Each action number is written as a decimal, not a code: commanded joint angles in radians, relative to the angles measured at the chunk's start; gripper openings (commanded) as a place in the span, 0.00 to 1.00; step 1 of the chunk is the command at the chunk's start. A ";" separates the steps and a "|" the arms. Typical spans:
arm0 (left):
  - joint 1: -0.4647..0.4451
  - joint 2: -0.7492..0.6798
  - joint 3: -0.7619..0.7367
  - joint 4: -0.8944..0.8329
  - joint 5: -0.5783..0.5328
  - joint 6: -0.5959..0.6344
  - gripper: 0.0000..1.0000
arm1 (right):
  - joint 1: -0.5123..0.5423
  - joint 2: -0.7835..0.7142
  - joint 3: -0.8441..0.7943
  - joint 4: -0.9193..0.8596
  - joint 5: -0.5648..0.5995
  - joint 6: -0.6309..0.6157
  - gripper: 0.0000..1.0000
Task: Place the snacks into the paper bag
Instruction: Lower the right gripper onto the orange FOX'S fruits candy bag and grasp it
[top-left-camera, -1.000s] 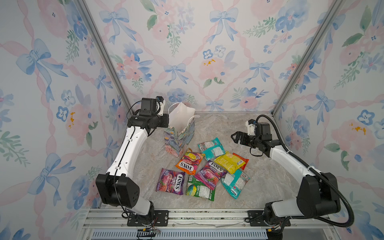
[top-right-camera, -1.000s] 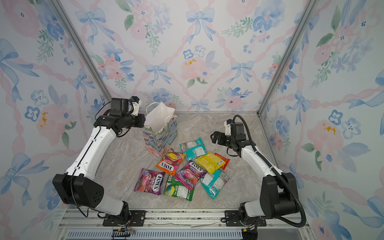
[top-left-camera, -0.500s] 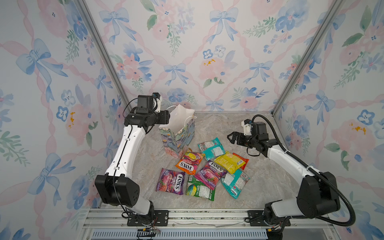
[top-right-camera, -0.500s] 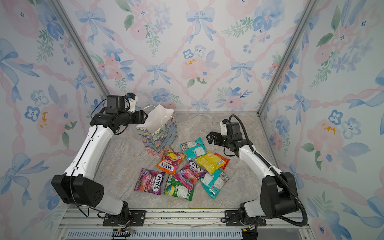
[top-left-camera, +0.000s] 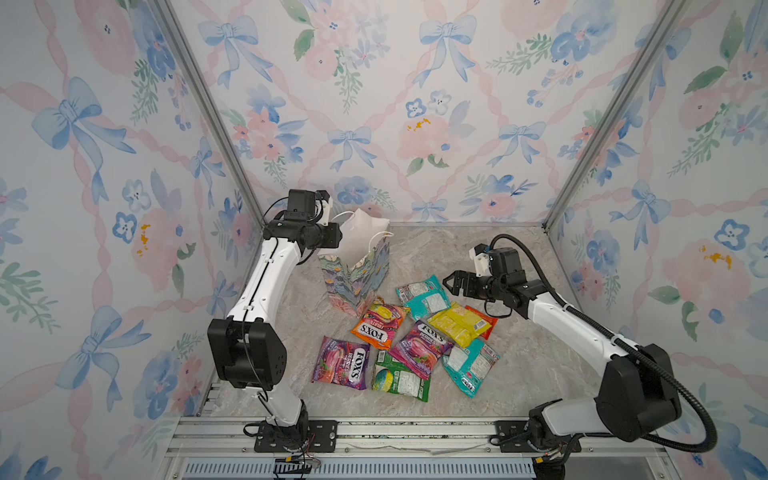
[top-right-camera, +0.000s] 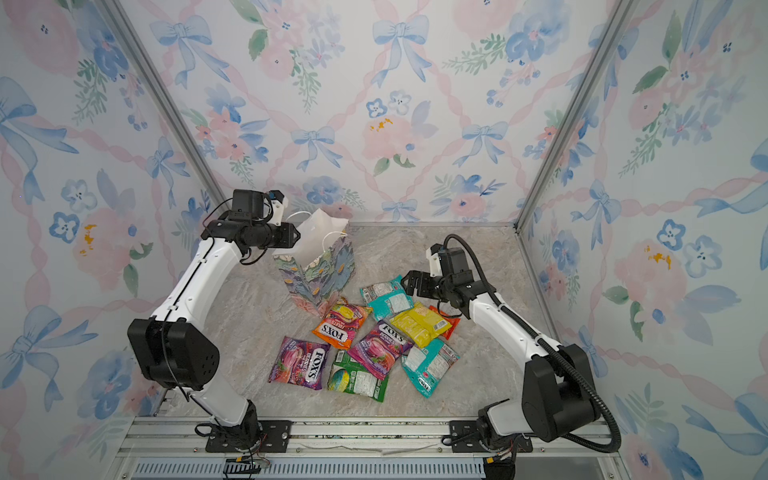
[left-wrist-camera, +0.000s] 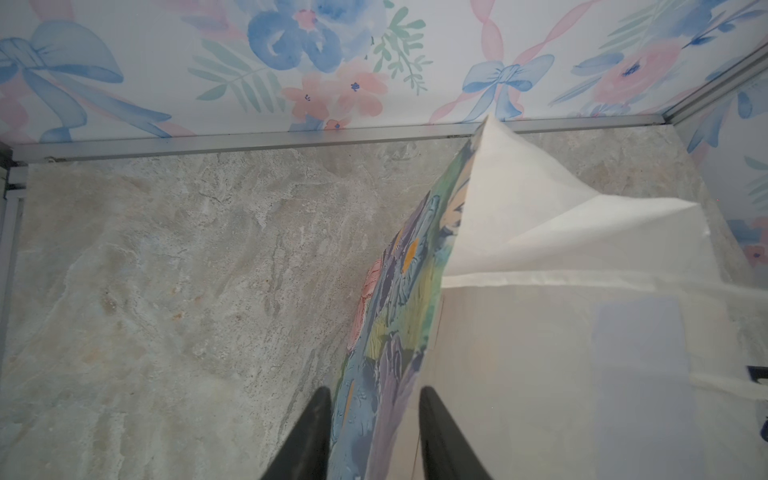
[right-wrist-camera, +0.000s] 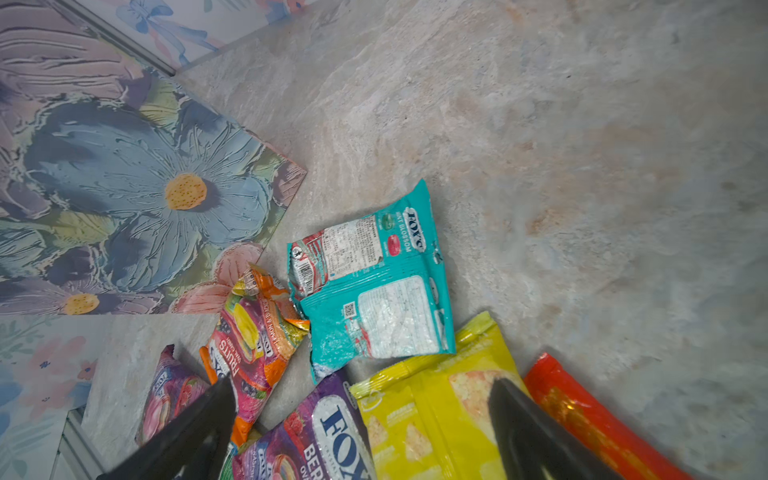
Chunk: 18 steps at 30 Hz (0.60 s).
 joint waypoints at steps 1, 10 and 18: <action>0.005 0.009 0.031 -0.009 0.032 0.005 0.26 | 0.070 -0.028 -0.030 -0.012 -0.016 0.065 0.96; 0.008 -0.023 0.001 -0.007 0.042 0.005 0.01 | 0.261 0.014 -0.062 0.019 -0.079 0.164 0.89; 0.009 -0.067 -0.043 -0.007 0.042 0.013 0.00 | 0.349 0.106 -0.052 0.026 -0.122 0.210 0.84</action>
